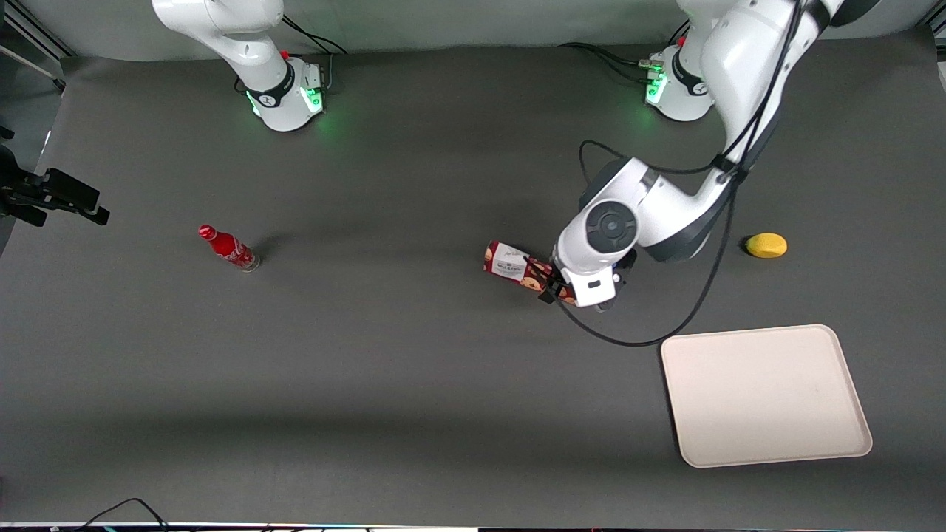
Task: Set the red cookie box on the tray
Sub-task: 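Lower the left gripper onto the cookie box end and close it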
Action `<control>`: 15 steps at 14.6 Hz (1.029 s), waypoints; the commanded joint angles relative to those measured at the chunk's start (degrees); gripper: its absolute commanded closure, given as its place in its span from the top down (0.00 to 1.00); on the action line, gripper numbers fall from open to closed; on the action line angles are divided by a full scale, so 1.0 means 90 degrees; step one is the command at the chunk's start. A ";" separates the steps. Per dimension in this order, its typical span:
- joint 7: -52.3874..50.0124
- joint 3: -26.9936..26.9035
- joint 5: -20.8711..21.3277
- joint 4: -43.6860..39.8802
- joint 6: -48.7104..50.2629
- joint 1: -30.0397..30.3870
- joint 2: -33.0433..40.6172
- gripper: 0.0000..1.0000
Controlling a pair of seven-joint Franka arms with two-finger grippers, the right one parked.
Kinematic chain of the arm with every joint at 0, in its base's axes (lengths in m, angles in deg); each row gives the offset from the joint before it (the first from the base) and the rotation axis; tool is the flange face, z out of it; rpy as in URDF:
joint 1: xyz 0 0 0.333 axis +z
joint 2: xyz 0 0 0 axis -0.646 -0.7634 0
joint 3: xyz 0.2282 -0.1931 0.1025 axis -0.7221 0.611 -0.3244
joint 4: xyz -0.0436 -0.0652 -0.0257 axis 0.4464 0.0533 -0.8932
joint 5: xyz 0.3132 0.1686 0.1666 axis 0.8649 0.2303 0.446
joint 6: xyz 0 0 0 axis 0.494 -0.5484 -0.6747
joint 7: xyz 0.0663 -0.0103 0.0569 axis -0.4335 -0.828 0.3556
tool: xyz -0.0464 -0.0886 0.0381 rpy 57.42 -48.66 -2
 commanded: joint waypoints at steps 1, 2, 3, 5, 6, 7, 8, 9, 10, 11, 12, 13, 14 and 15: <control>-0.0548 0.0055 0.0646 0.0307 -0.0336 -0.0111 -0.0282 1.00; -0.0597 0.0055 0.0792 0.0366 -0.0423 -0.0131 -0.0360 1.00; -0.0878 0.0055 0.0909 0.0357 -0.0511 -0.0198 -0.0448 0.90; -0.1620 0.0055 0.1348 0.0357 -0.0648 -0.0209 -0.0614 0.00; -0.1652 0.0055 0.1447 0.0347 -0.0716 -0.0209 -0.0673 0.00; -0.1700 0.0055 0.1457 0.0328 -0.0804 -0.0209 -0.0683 0.00; -0.1691 0.0055 0.1458 0.0308 -0.0805 -0.0199 -0.0674 0.00; -0.1652 0.0055 0.1467 0.0298 -0.0805 -0.0189 -0.0654 0.00; -0.1623 0.0055 0.1467 0.0288 -0.0757 -0.0180 -0.0615 0.00; -0.1565 0.0055 0.1487 0.0259 -0.0679 -0.0141 -0.0538 0.00; -0.1429 0.0055 0.1477 0.0240 -0.0610 -0.0121 -0.0430 0.00; -0.1282 0.0045 0.1477 0.0220 -0.0436 -0.0082 -0.0255 0.00; -0.1136 0.0055 0.1458 0.0152 -0.0202 0.0034 -0.0080 0.00; -0.0893 0.0065 0.1371 0.0045 0.0062 0.0132 0.0077 0.00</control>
